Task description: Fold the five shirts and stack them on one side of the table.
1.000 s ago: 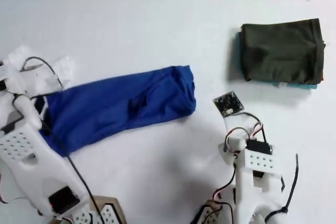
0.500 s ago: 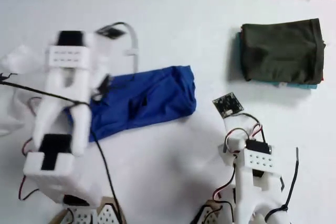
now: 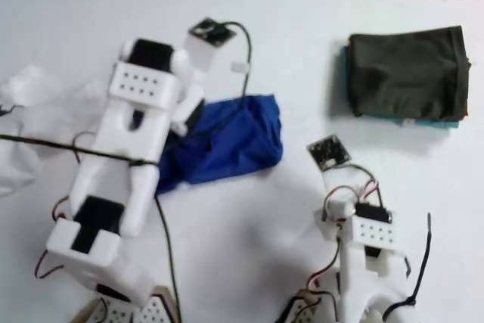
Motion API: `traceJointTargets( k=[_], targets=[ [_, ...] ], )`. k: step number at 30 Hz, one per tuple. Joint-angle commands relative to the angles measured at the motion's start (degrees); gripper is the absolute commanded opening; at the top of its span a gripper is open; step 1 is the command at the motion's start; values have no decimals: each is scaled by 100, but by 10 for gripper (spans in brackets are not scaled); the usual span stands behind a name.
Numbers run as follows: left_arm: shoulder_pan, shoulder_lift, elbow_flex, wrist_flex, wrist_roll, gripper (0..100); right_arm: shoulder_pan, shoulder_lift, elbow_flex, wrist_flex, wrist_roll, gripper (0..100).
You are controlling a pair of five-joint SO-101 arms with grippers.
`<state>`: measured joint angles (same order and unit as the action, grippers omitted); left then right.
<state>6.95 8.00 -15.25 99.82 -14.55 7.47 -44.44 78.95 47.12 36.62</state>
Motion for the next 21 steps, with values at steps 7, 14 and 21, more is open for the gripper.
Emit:
traceJointTargets(
  k=[7,14,21],
  targets=[
    [-1336,-325,-4,141,-448,24,-2220,92,-1556,286,-1292,19],
    [-1530,-325,-4,176,-448,24,-3758,1895,-3499,321,-2127,20],
    [-1618,-325,-4,176,-413,24,-4207,4022,-5222,576,-2734,20]
  ],
)
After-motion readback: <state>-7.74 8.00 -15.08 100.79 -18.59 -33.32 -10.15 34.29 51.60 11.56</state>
